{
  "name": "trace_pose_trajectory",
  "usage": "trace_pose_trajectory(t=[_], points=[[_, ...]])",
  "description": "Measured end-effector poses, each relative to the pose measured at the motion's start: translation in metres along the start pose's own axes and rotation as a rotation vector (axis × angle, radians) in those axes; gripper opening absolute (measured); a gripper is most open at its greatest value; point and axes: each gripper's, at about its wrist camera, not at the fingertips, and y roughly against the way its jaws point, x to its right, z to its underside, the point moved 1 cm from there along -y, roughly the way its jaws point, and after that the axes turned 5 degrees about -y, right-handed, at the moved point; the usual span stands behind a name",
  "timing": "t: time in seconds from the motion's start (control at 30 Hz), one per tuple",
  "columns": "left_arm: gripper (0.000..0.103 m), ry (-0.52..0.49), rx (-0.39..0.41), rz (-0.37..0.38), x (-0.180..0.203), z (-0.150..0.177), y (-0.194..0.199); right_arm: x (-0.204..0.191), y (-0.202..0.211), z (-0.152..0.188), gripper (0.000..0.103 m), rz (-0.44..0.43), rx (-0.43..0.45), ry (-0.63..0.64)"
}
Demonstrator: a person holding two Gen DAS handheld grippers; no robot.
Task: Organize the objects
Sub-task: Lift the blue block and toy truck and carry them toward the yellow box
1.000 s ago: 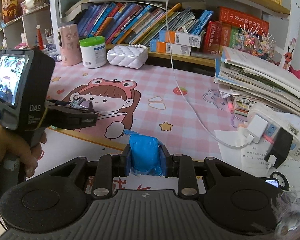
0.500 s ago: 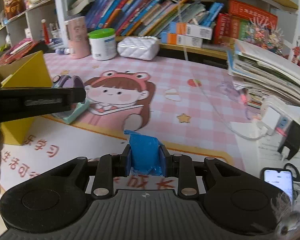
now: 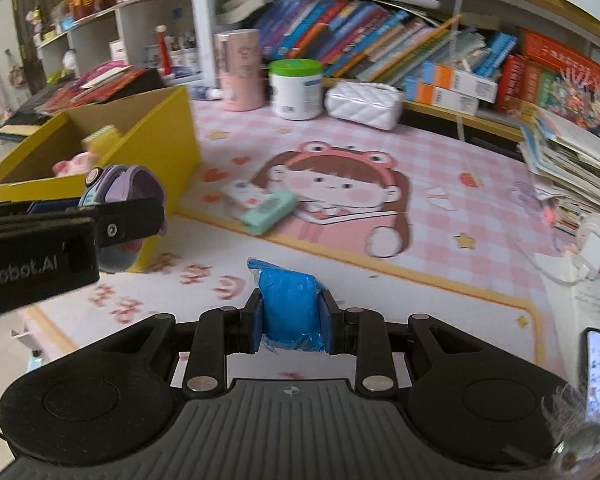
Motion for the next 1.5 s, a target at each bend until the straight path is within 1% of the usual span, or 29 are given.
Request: trace_pose_trajectory(t=[0.37, 0.63, 0.83, 1.17, 1.5], points=[[0.042, 0.058, 0.004, -0.078, -0.071, 0.032, 0.065, -0.095, 0.021, 0.025, 0.026, -0.079, -0.005, 0.075], [0.042, 0.067, 0.008, -0.106, -0.103, 0.05, 0.1, -0.145, 0.034, 0.044, 0.026, -0.11, -0.001, 0.086], [0.042, 0.065, 0.016, -0.111, -0.12, 0.061, 0.12, -0.172, 0.043, 0.055, 0.026, -0.119, 0.003, 0.091], [0.042, 0.058, 0.027, -0.107, -0.146, 0.075, 0.142, -0.206, 0.05, 0.071, 0.025, -0.123, 0.006, 0.092], [0.042, 0.07, 0.056, -0.1, -0.164, 0.076, 0.156, -0.233, 0.055, 0.074, 0.025, -0.123, 0.009, 0.12]])
